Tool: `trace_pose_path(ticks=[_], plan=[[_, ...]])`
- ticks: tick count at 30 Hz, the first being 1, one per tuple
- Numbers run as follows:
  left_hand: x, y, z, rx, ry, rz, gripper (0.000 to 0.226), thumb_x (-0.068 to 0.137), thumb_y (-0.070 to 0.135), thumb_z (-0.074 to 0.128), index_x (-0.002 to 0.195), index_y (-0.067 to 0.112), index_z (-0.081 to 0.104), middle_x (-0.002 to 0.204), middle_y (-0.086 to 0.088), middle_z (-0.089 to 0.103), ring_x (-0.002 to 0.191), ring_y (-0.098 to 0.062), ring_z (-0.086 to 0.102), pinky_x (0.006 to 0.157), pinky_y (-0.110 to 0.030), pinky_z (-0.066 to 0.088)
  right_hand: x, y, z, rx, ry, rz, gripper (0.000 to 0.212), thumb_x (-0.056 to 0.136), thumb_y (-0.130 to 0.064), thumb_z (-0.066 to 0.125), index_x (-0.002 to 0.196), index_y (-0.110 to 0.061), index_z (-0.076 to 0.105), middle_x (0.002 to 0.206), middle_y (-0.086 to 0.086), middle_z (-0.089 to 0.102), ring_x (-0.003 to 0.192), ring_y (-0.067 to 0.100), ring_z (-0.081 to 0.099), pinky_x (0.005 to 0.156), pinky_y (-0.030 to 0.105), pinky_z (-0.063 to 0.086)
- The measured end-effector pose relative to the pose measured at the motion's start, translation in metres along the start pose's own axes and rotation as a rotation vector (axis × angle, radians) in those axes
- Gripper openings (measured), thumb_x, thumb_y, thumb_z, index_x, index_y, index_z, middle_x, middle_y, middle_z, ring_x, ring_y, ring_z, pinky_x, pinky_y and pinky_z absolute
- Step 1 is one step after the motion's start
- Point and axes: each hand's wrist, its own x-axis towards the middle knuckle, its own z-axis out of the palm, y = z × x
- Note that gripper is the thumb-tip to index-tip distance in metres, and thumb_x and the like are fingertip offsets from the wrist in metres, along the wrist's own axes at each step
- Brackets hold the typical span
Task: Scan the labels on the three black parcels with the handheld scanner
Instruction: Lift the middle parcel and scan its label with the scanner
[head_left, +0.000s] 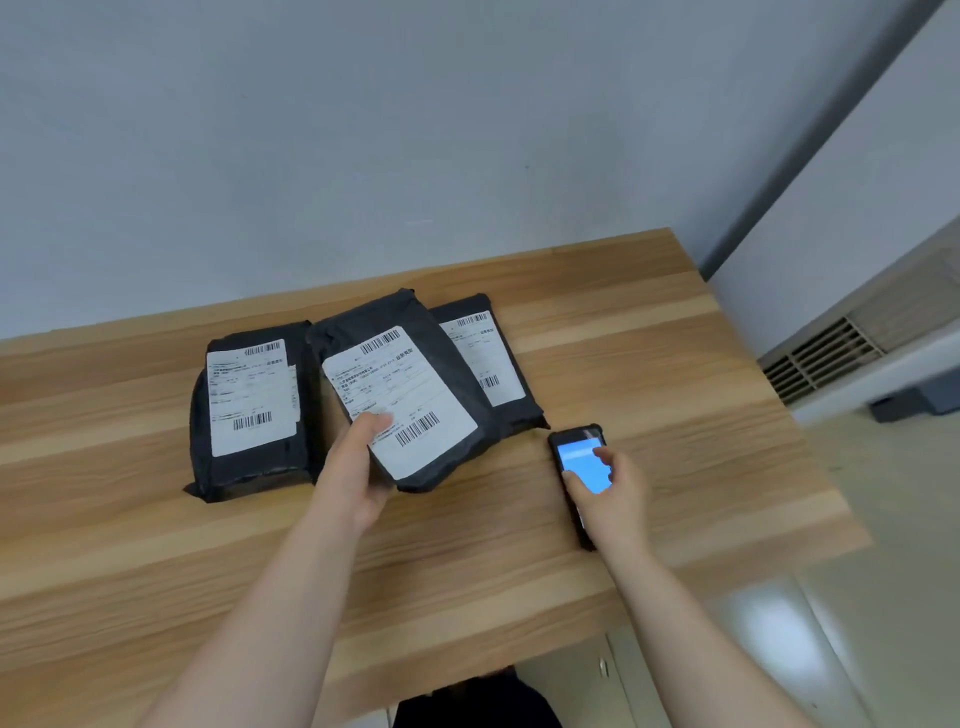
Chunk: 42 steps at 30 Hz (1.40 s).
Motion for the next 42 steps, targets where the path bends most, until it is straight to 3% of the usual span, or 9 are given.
trace_pose_path(ticks=[3,7,10,15,21,28,35,39,42], plan=[[-0.002,-0.006,0.006,0.006,0.01,-0.004,0.032,0.081,0.014,0.065,0.111,0.024,0.068,0.106,0.0,0.079,0.094,-0.019,0.076,0.075,-0.035,0.057,0.005,0.016,-0.009,-0.2,0.053,0.127,0.073,0.066,-0.047,0.079,0.126,-0.015,0.052,0.123,0.009,0.059,0.116,0.034,0.054,0.095,0.05,0.046],[-0.004,-0.009,0.01,0.026,0.02,0.008,0.032,0.08,0.014,0.065,0.11,0.025,0.068,0.105,0.0,0.079,0.096,-0.019,0.075,0.086,-0.039,0.054,0.005,0.03,-0.009,-0.367,0.06,0.17,0.086,0.061,-0.051,0.081,0.133,-0.019,0.047,0.134,0.009,0.051,0.129,0.032,0.041,0.102,0.046,0.035],[-0.004,-0.012,0.014,0.009,0.024,0.017,0.031,0.084,0.013,0.061,0.112,0.025,0.067,0.104,0.002,0.08,0.094,-0.018,0.076,0.086,-0.038,0.054,0.005,0.038,-0.005,-0.381,0.029,0.189,0.088,0.059,-0.051,0.08,0.133,-0.019,0.045,0.132,0.01,0.048,0.128,0.031,0.039,0.103,0.044,0.034],[-0.004,-0.018,0.019,0.011,0.008,0.015,0.031,0.086,0.013,0.061,0.114,0.025,0.066,0.105,0.001,0.079,0.095,-0.019,0.075,0.083,-0.039,0.056,0.01,0.043,0.002,-0.434,0.038,0.176,0.077,0.054,-0.055,0.08,0.116,-0.02,0.05,0.121,0.009,0.05,0.12,0.03,0.043,0.095,0.041,0.035],[-0.005,-0.023,0.02,0.028,-0.027,0.01,0.032,0.085,0.013,0.06,0.113,0.025,0.067,0.107,0.0,0.079,0.095,-0.019,0.076,0.079,-0.04,0.055,0.018,0.04,0.01,-0.539,-0.006,0.189,0.097,0.053,-0.06,0.077,0.131,-0.019,0.038,0.127,0.01,0.045,0.122,0.03,0.039,0.098,0.042,0.034],[-0.006,-0.025,0.018,0.001,-0.034,0.003,0.031,0.085,0.011,0.059,0.111,0.024,0.068,0.104,0.0,0.079,0.091,-0.019,0.076,0.061,-0.032,0.061,0.013,0.038,0.01,-0.498,0.021,0.137,0.085,0.057,-0.042,0.08,0.126,-0.016,0.038,0.125,0.012,0.042,0.12,0.031,0.037,0.093,0.042,0.035],[-0.006,-0.016,0.018,-0.01,-0.04,0.016,0.036,0.082,0.012,0.061,0.115,0.024,0.066,0.108,0.0,0.079,0.095,-0.02,0.076,0.065,-0.033,0.061,0.006,0.031,0.0,-0.425,-0.011,0.102,0.093,0.058,-0.035,0.079,0.138,-0.022,0.032,0.124,0.008,0.038,0.119,0.028,0.037,0.09,0.038,0.036],[-0.012,-0.009,0.018,0.01,-0.03,0.028,0.035,0.081,0.014,0.062,0.113,0.026,0.067,0.109,0.001,0.078,0.098,-0.02,0.075,0.082,-0.038,0.056,-0.002,0.02,-0.008,-0.333,-0.021,0.071,0.079,0.058,-0.032,0.078,0.126,-0.022,0.039,0.105,-0.002,0.031,0.112,0.023,0.037,0.077,0.032,0.03],[-0.019,0.0,0.015,0.016,-0.026,0.048,0.032,0.082,0.013,0.061,0.111,0.026,0.068,0.108,0.0,0.079,0.097,-0.02,0.075,0.085,-0.039,0.054,-0.007,0.011,-0.013,-0.256,-0.034,0.03,0.085,0.059,-0.028,0.078,0.132,-0.023,0.035,0.101,-0.005,0.03,0.102,0.015,0.031,0.077,0.031,0.031]])
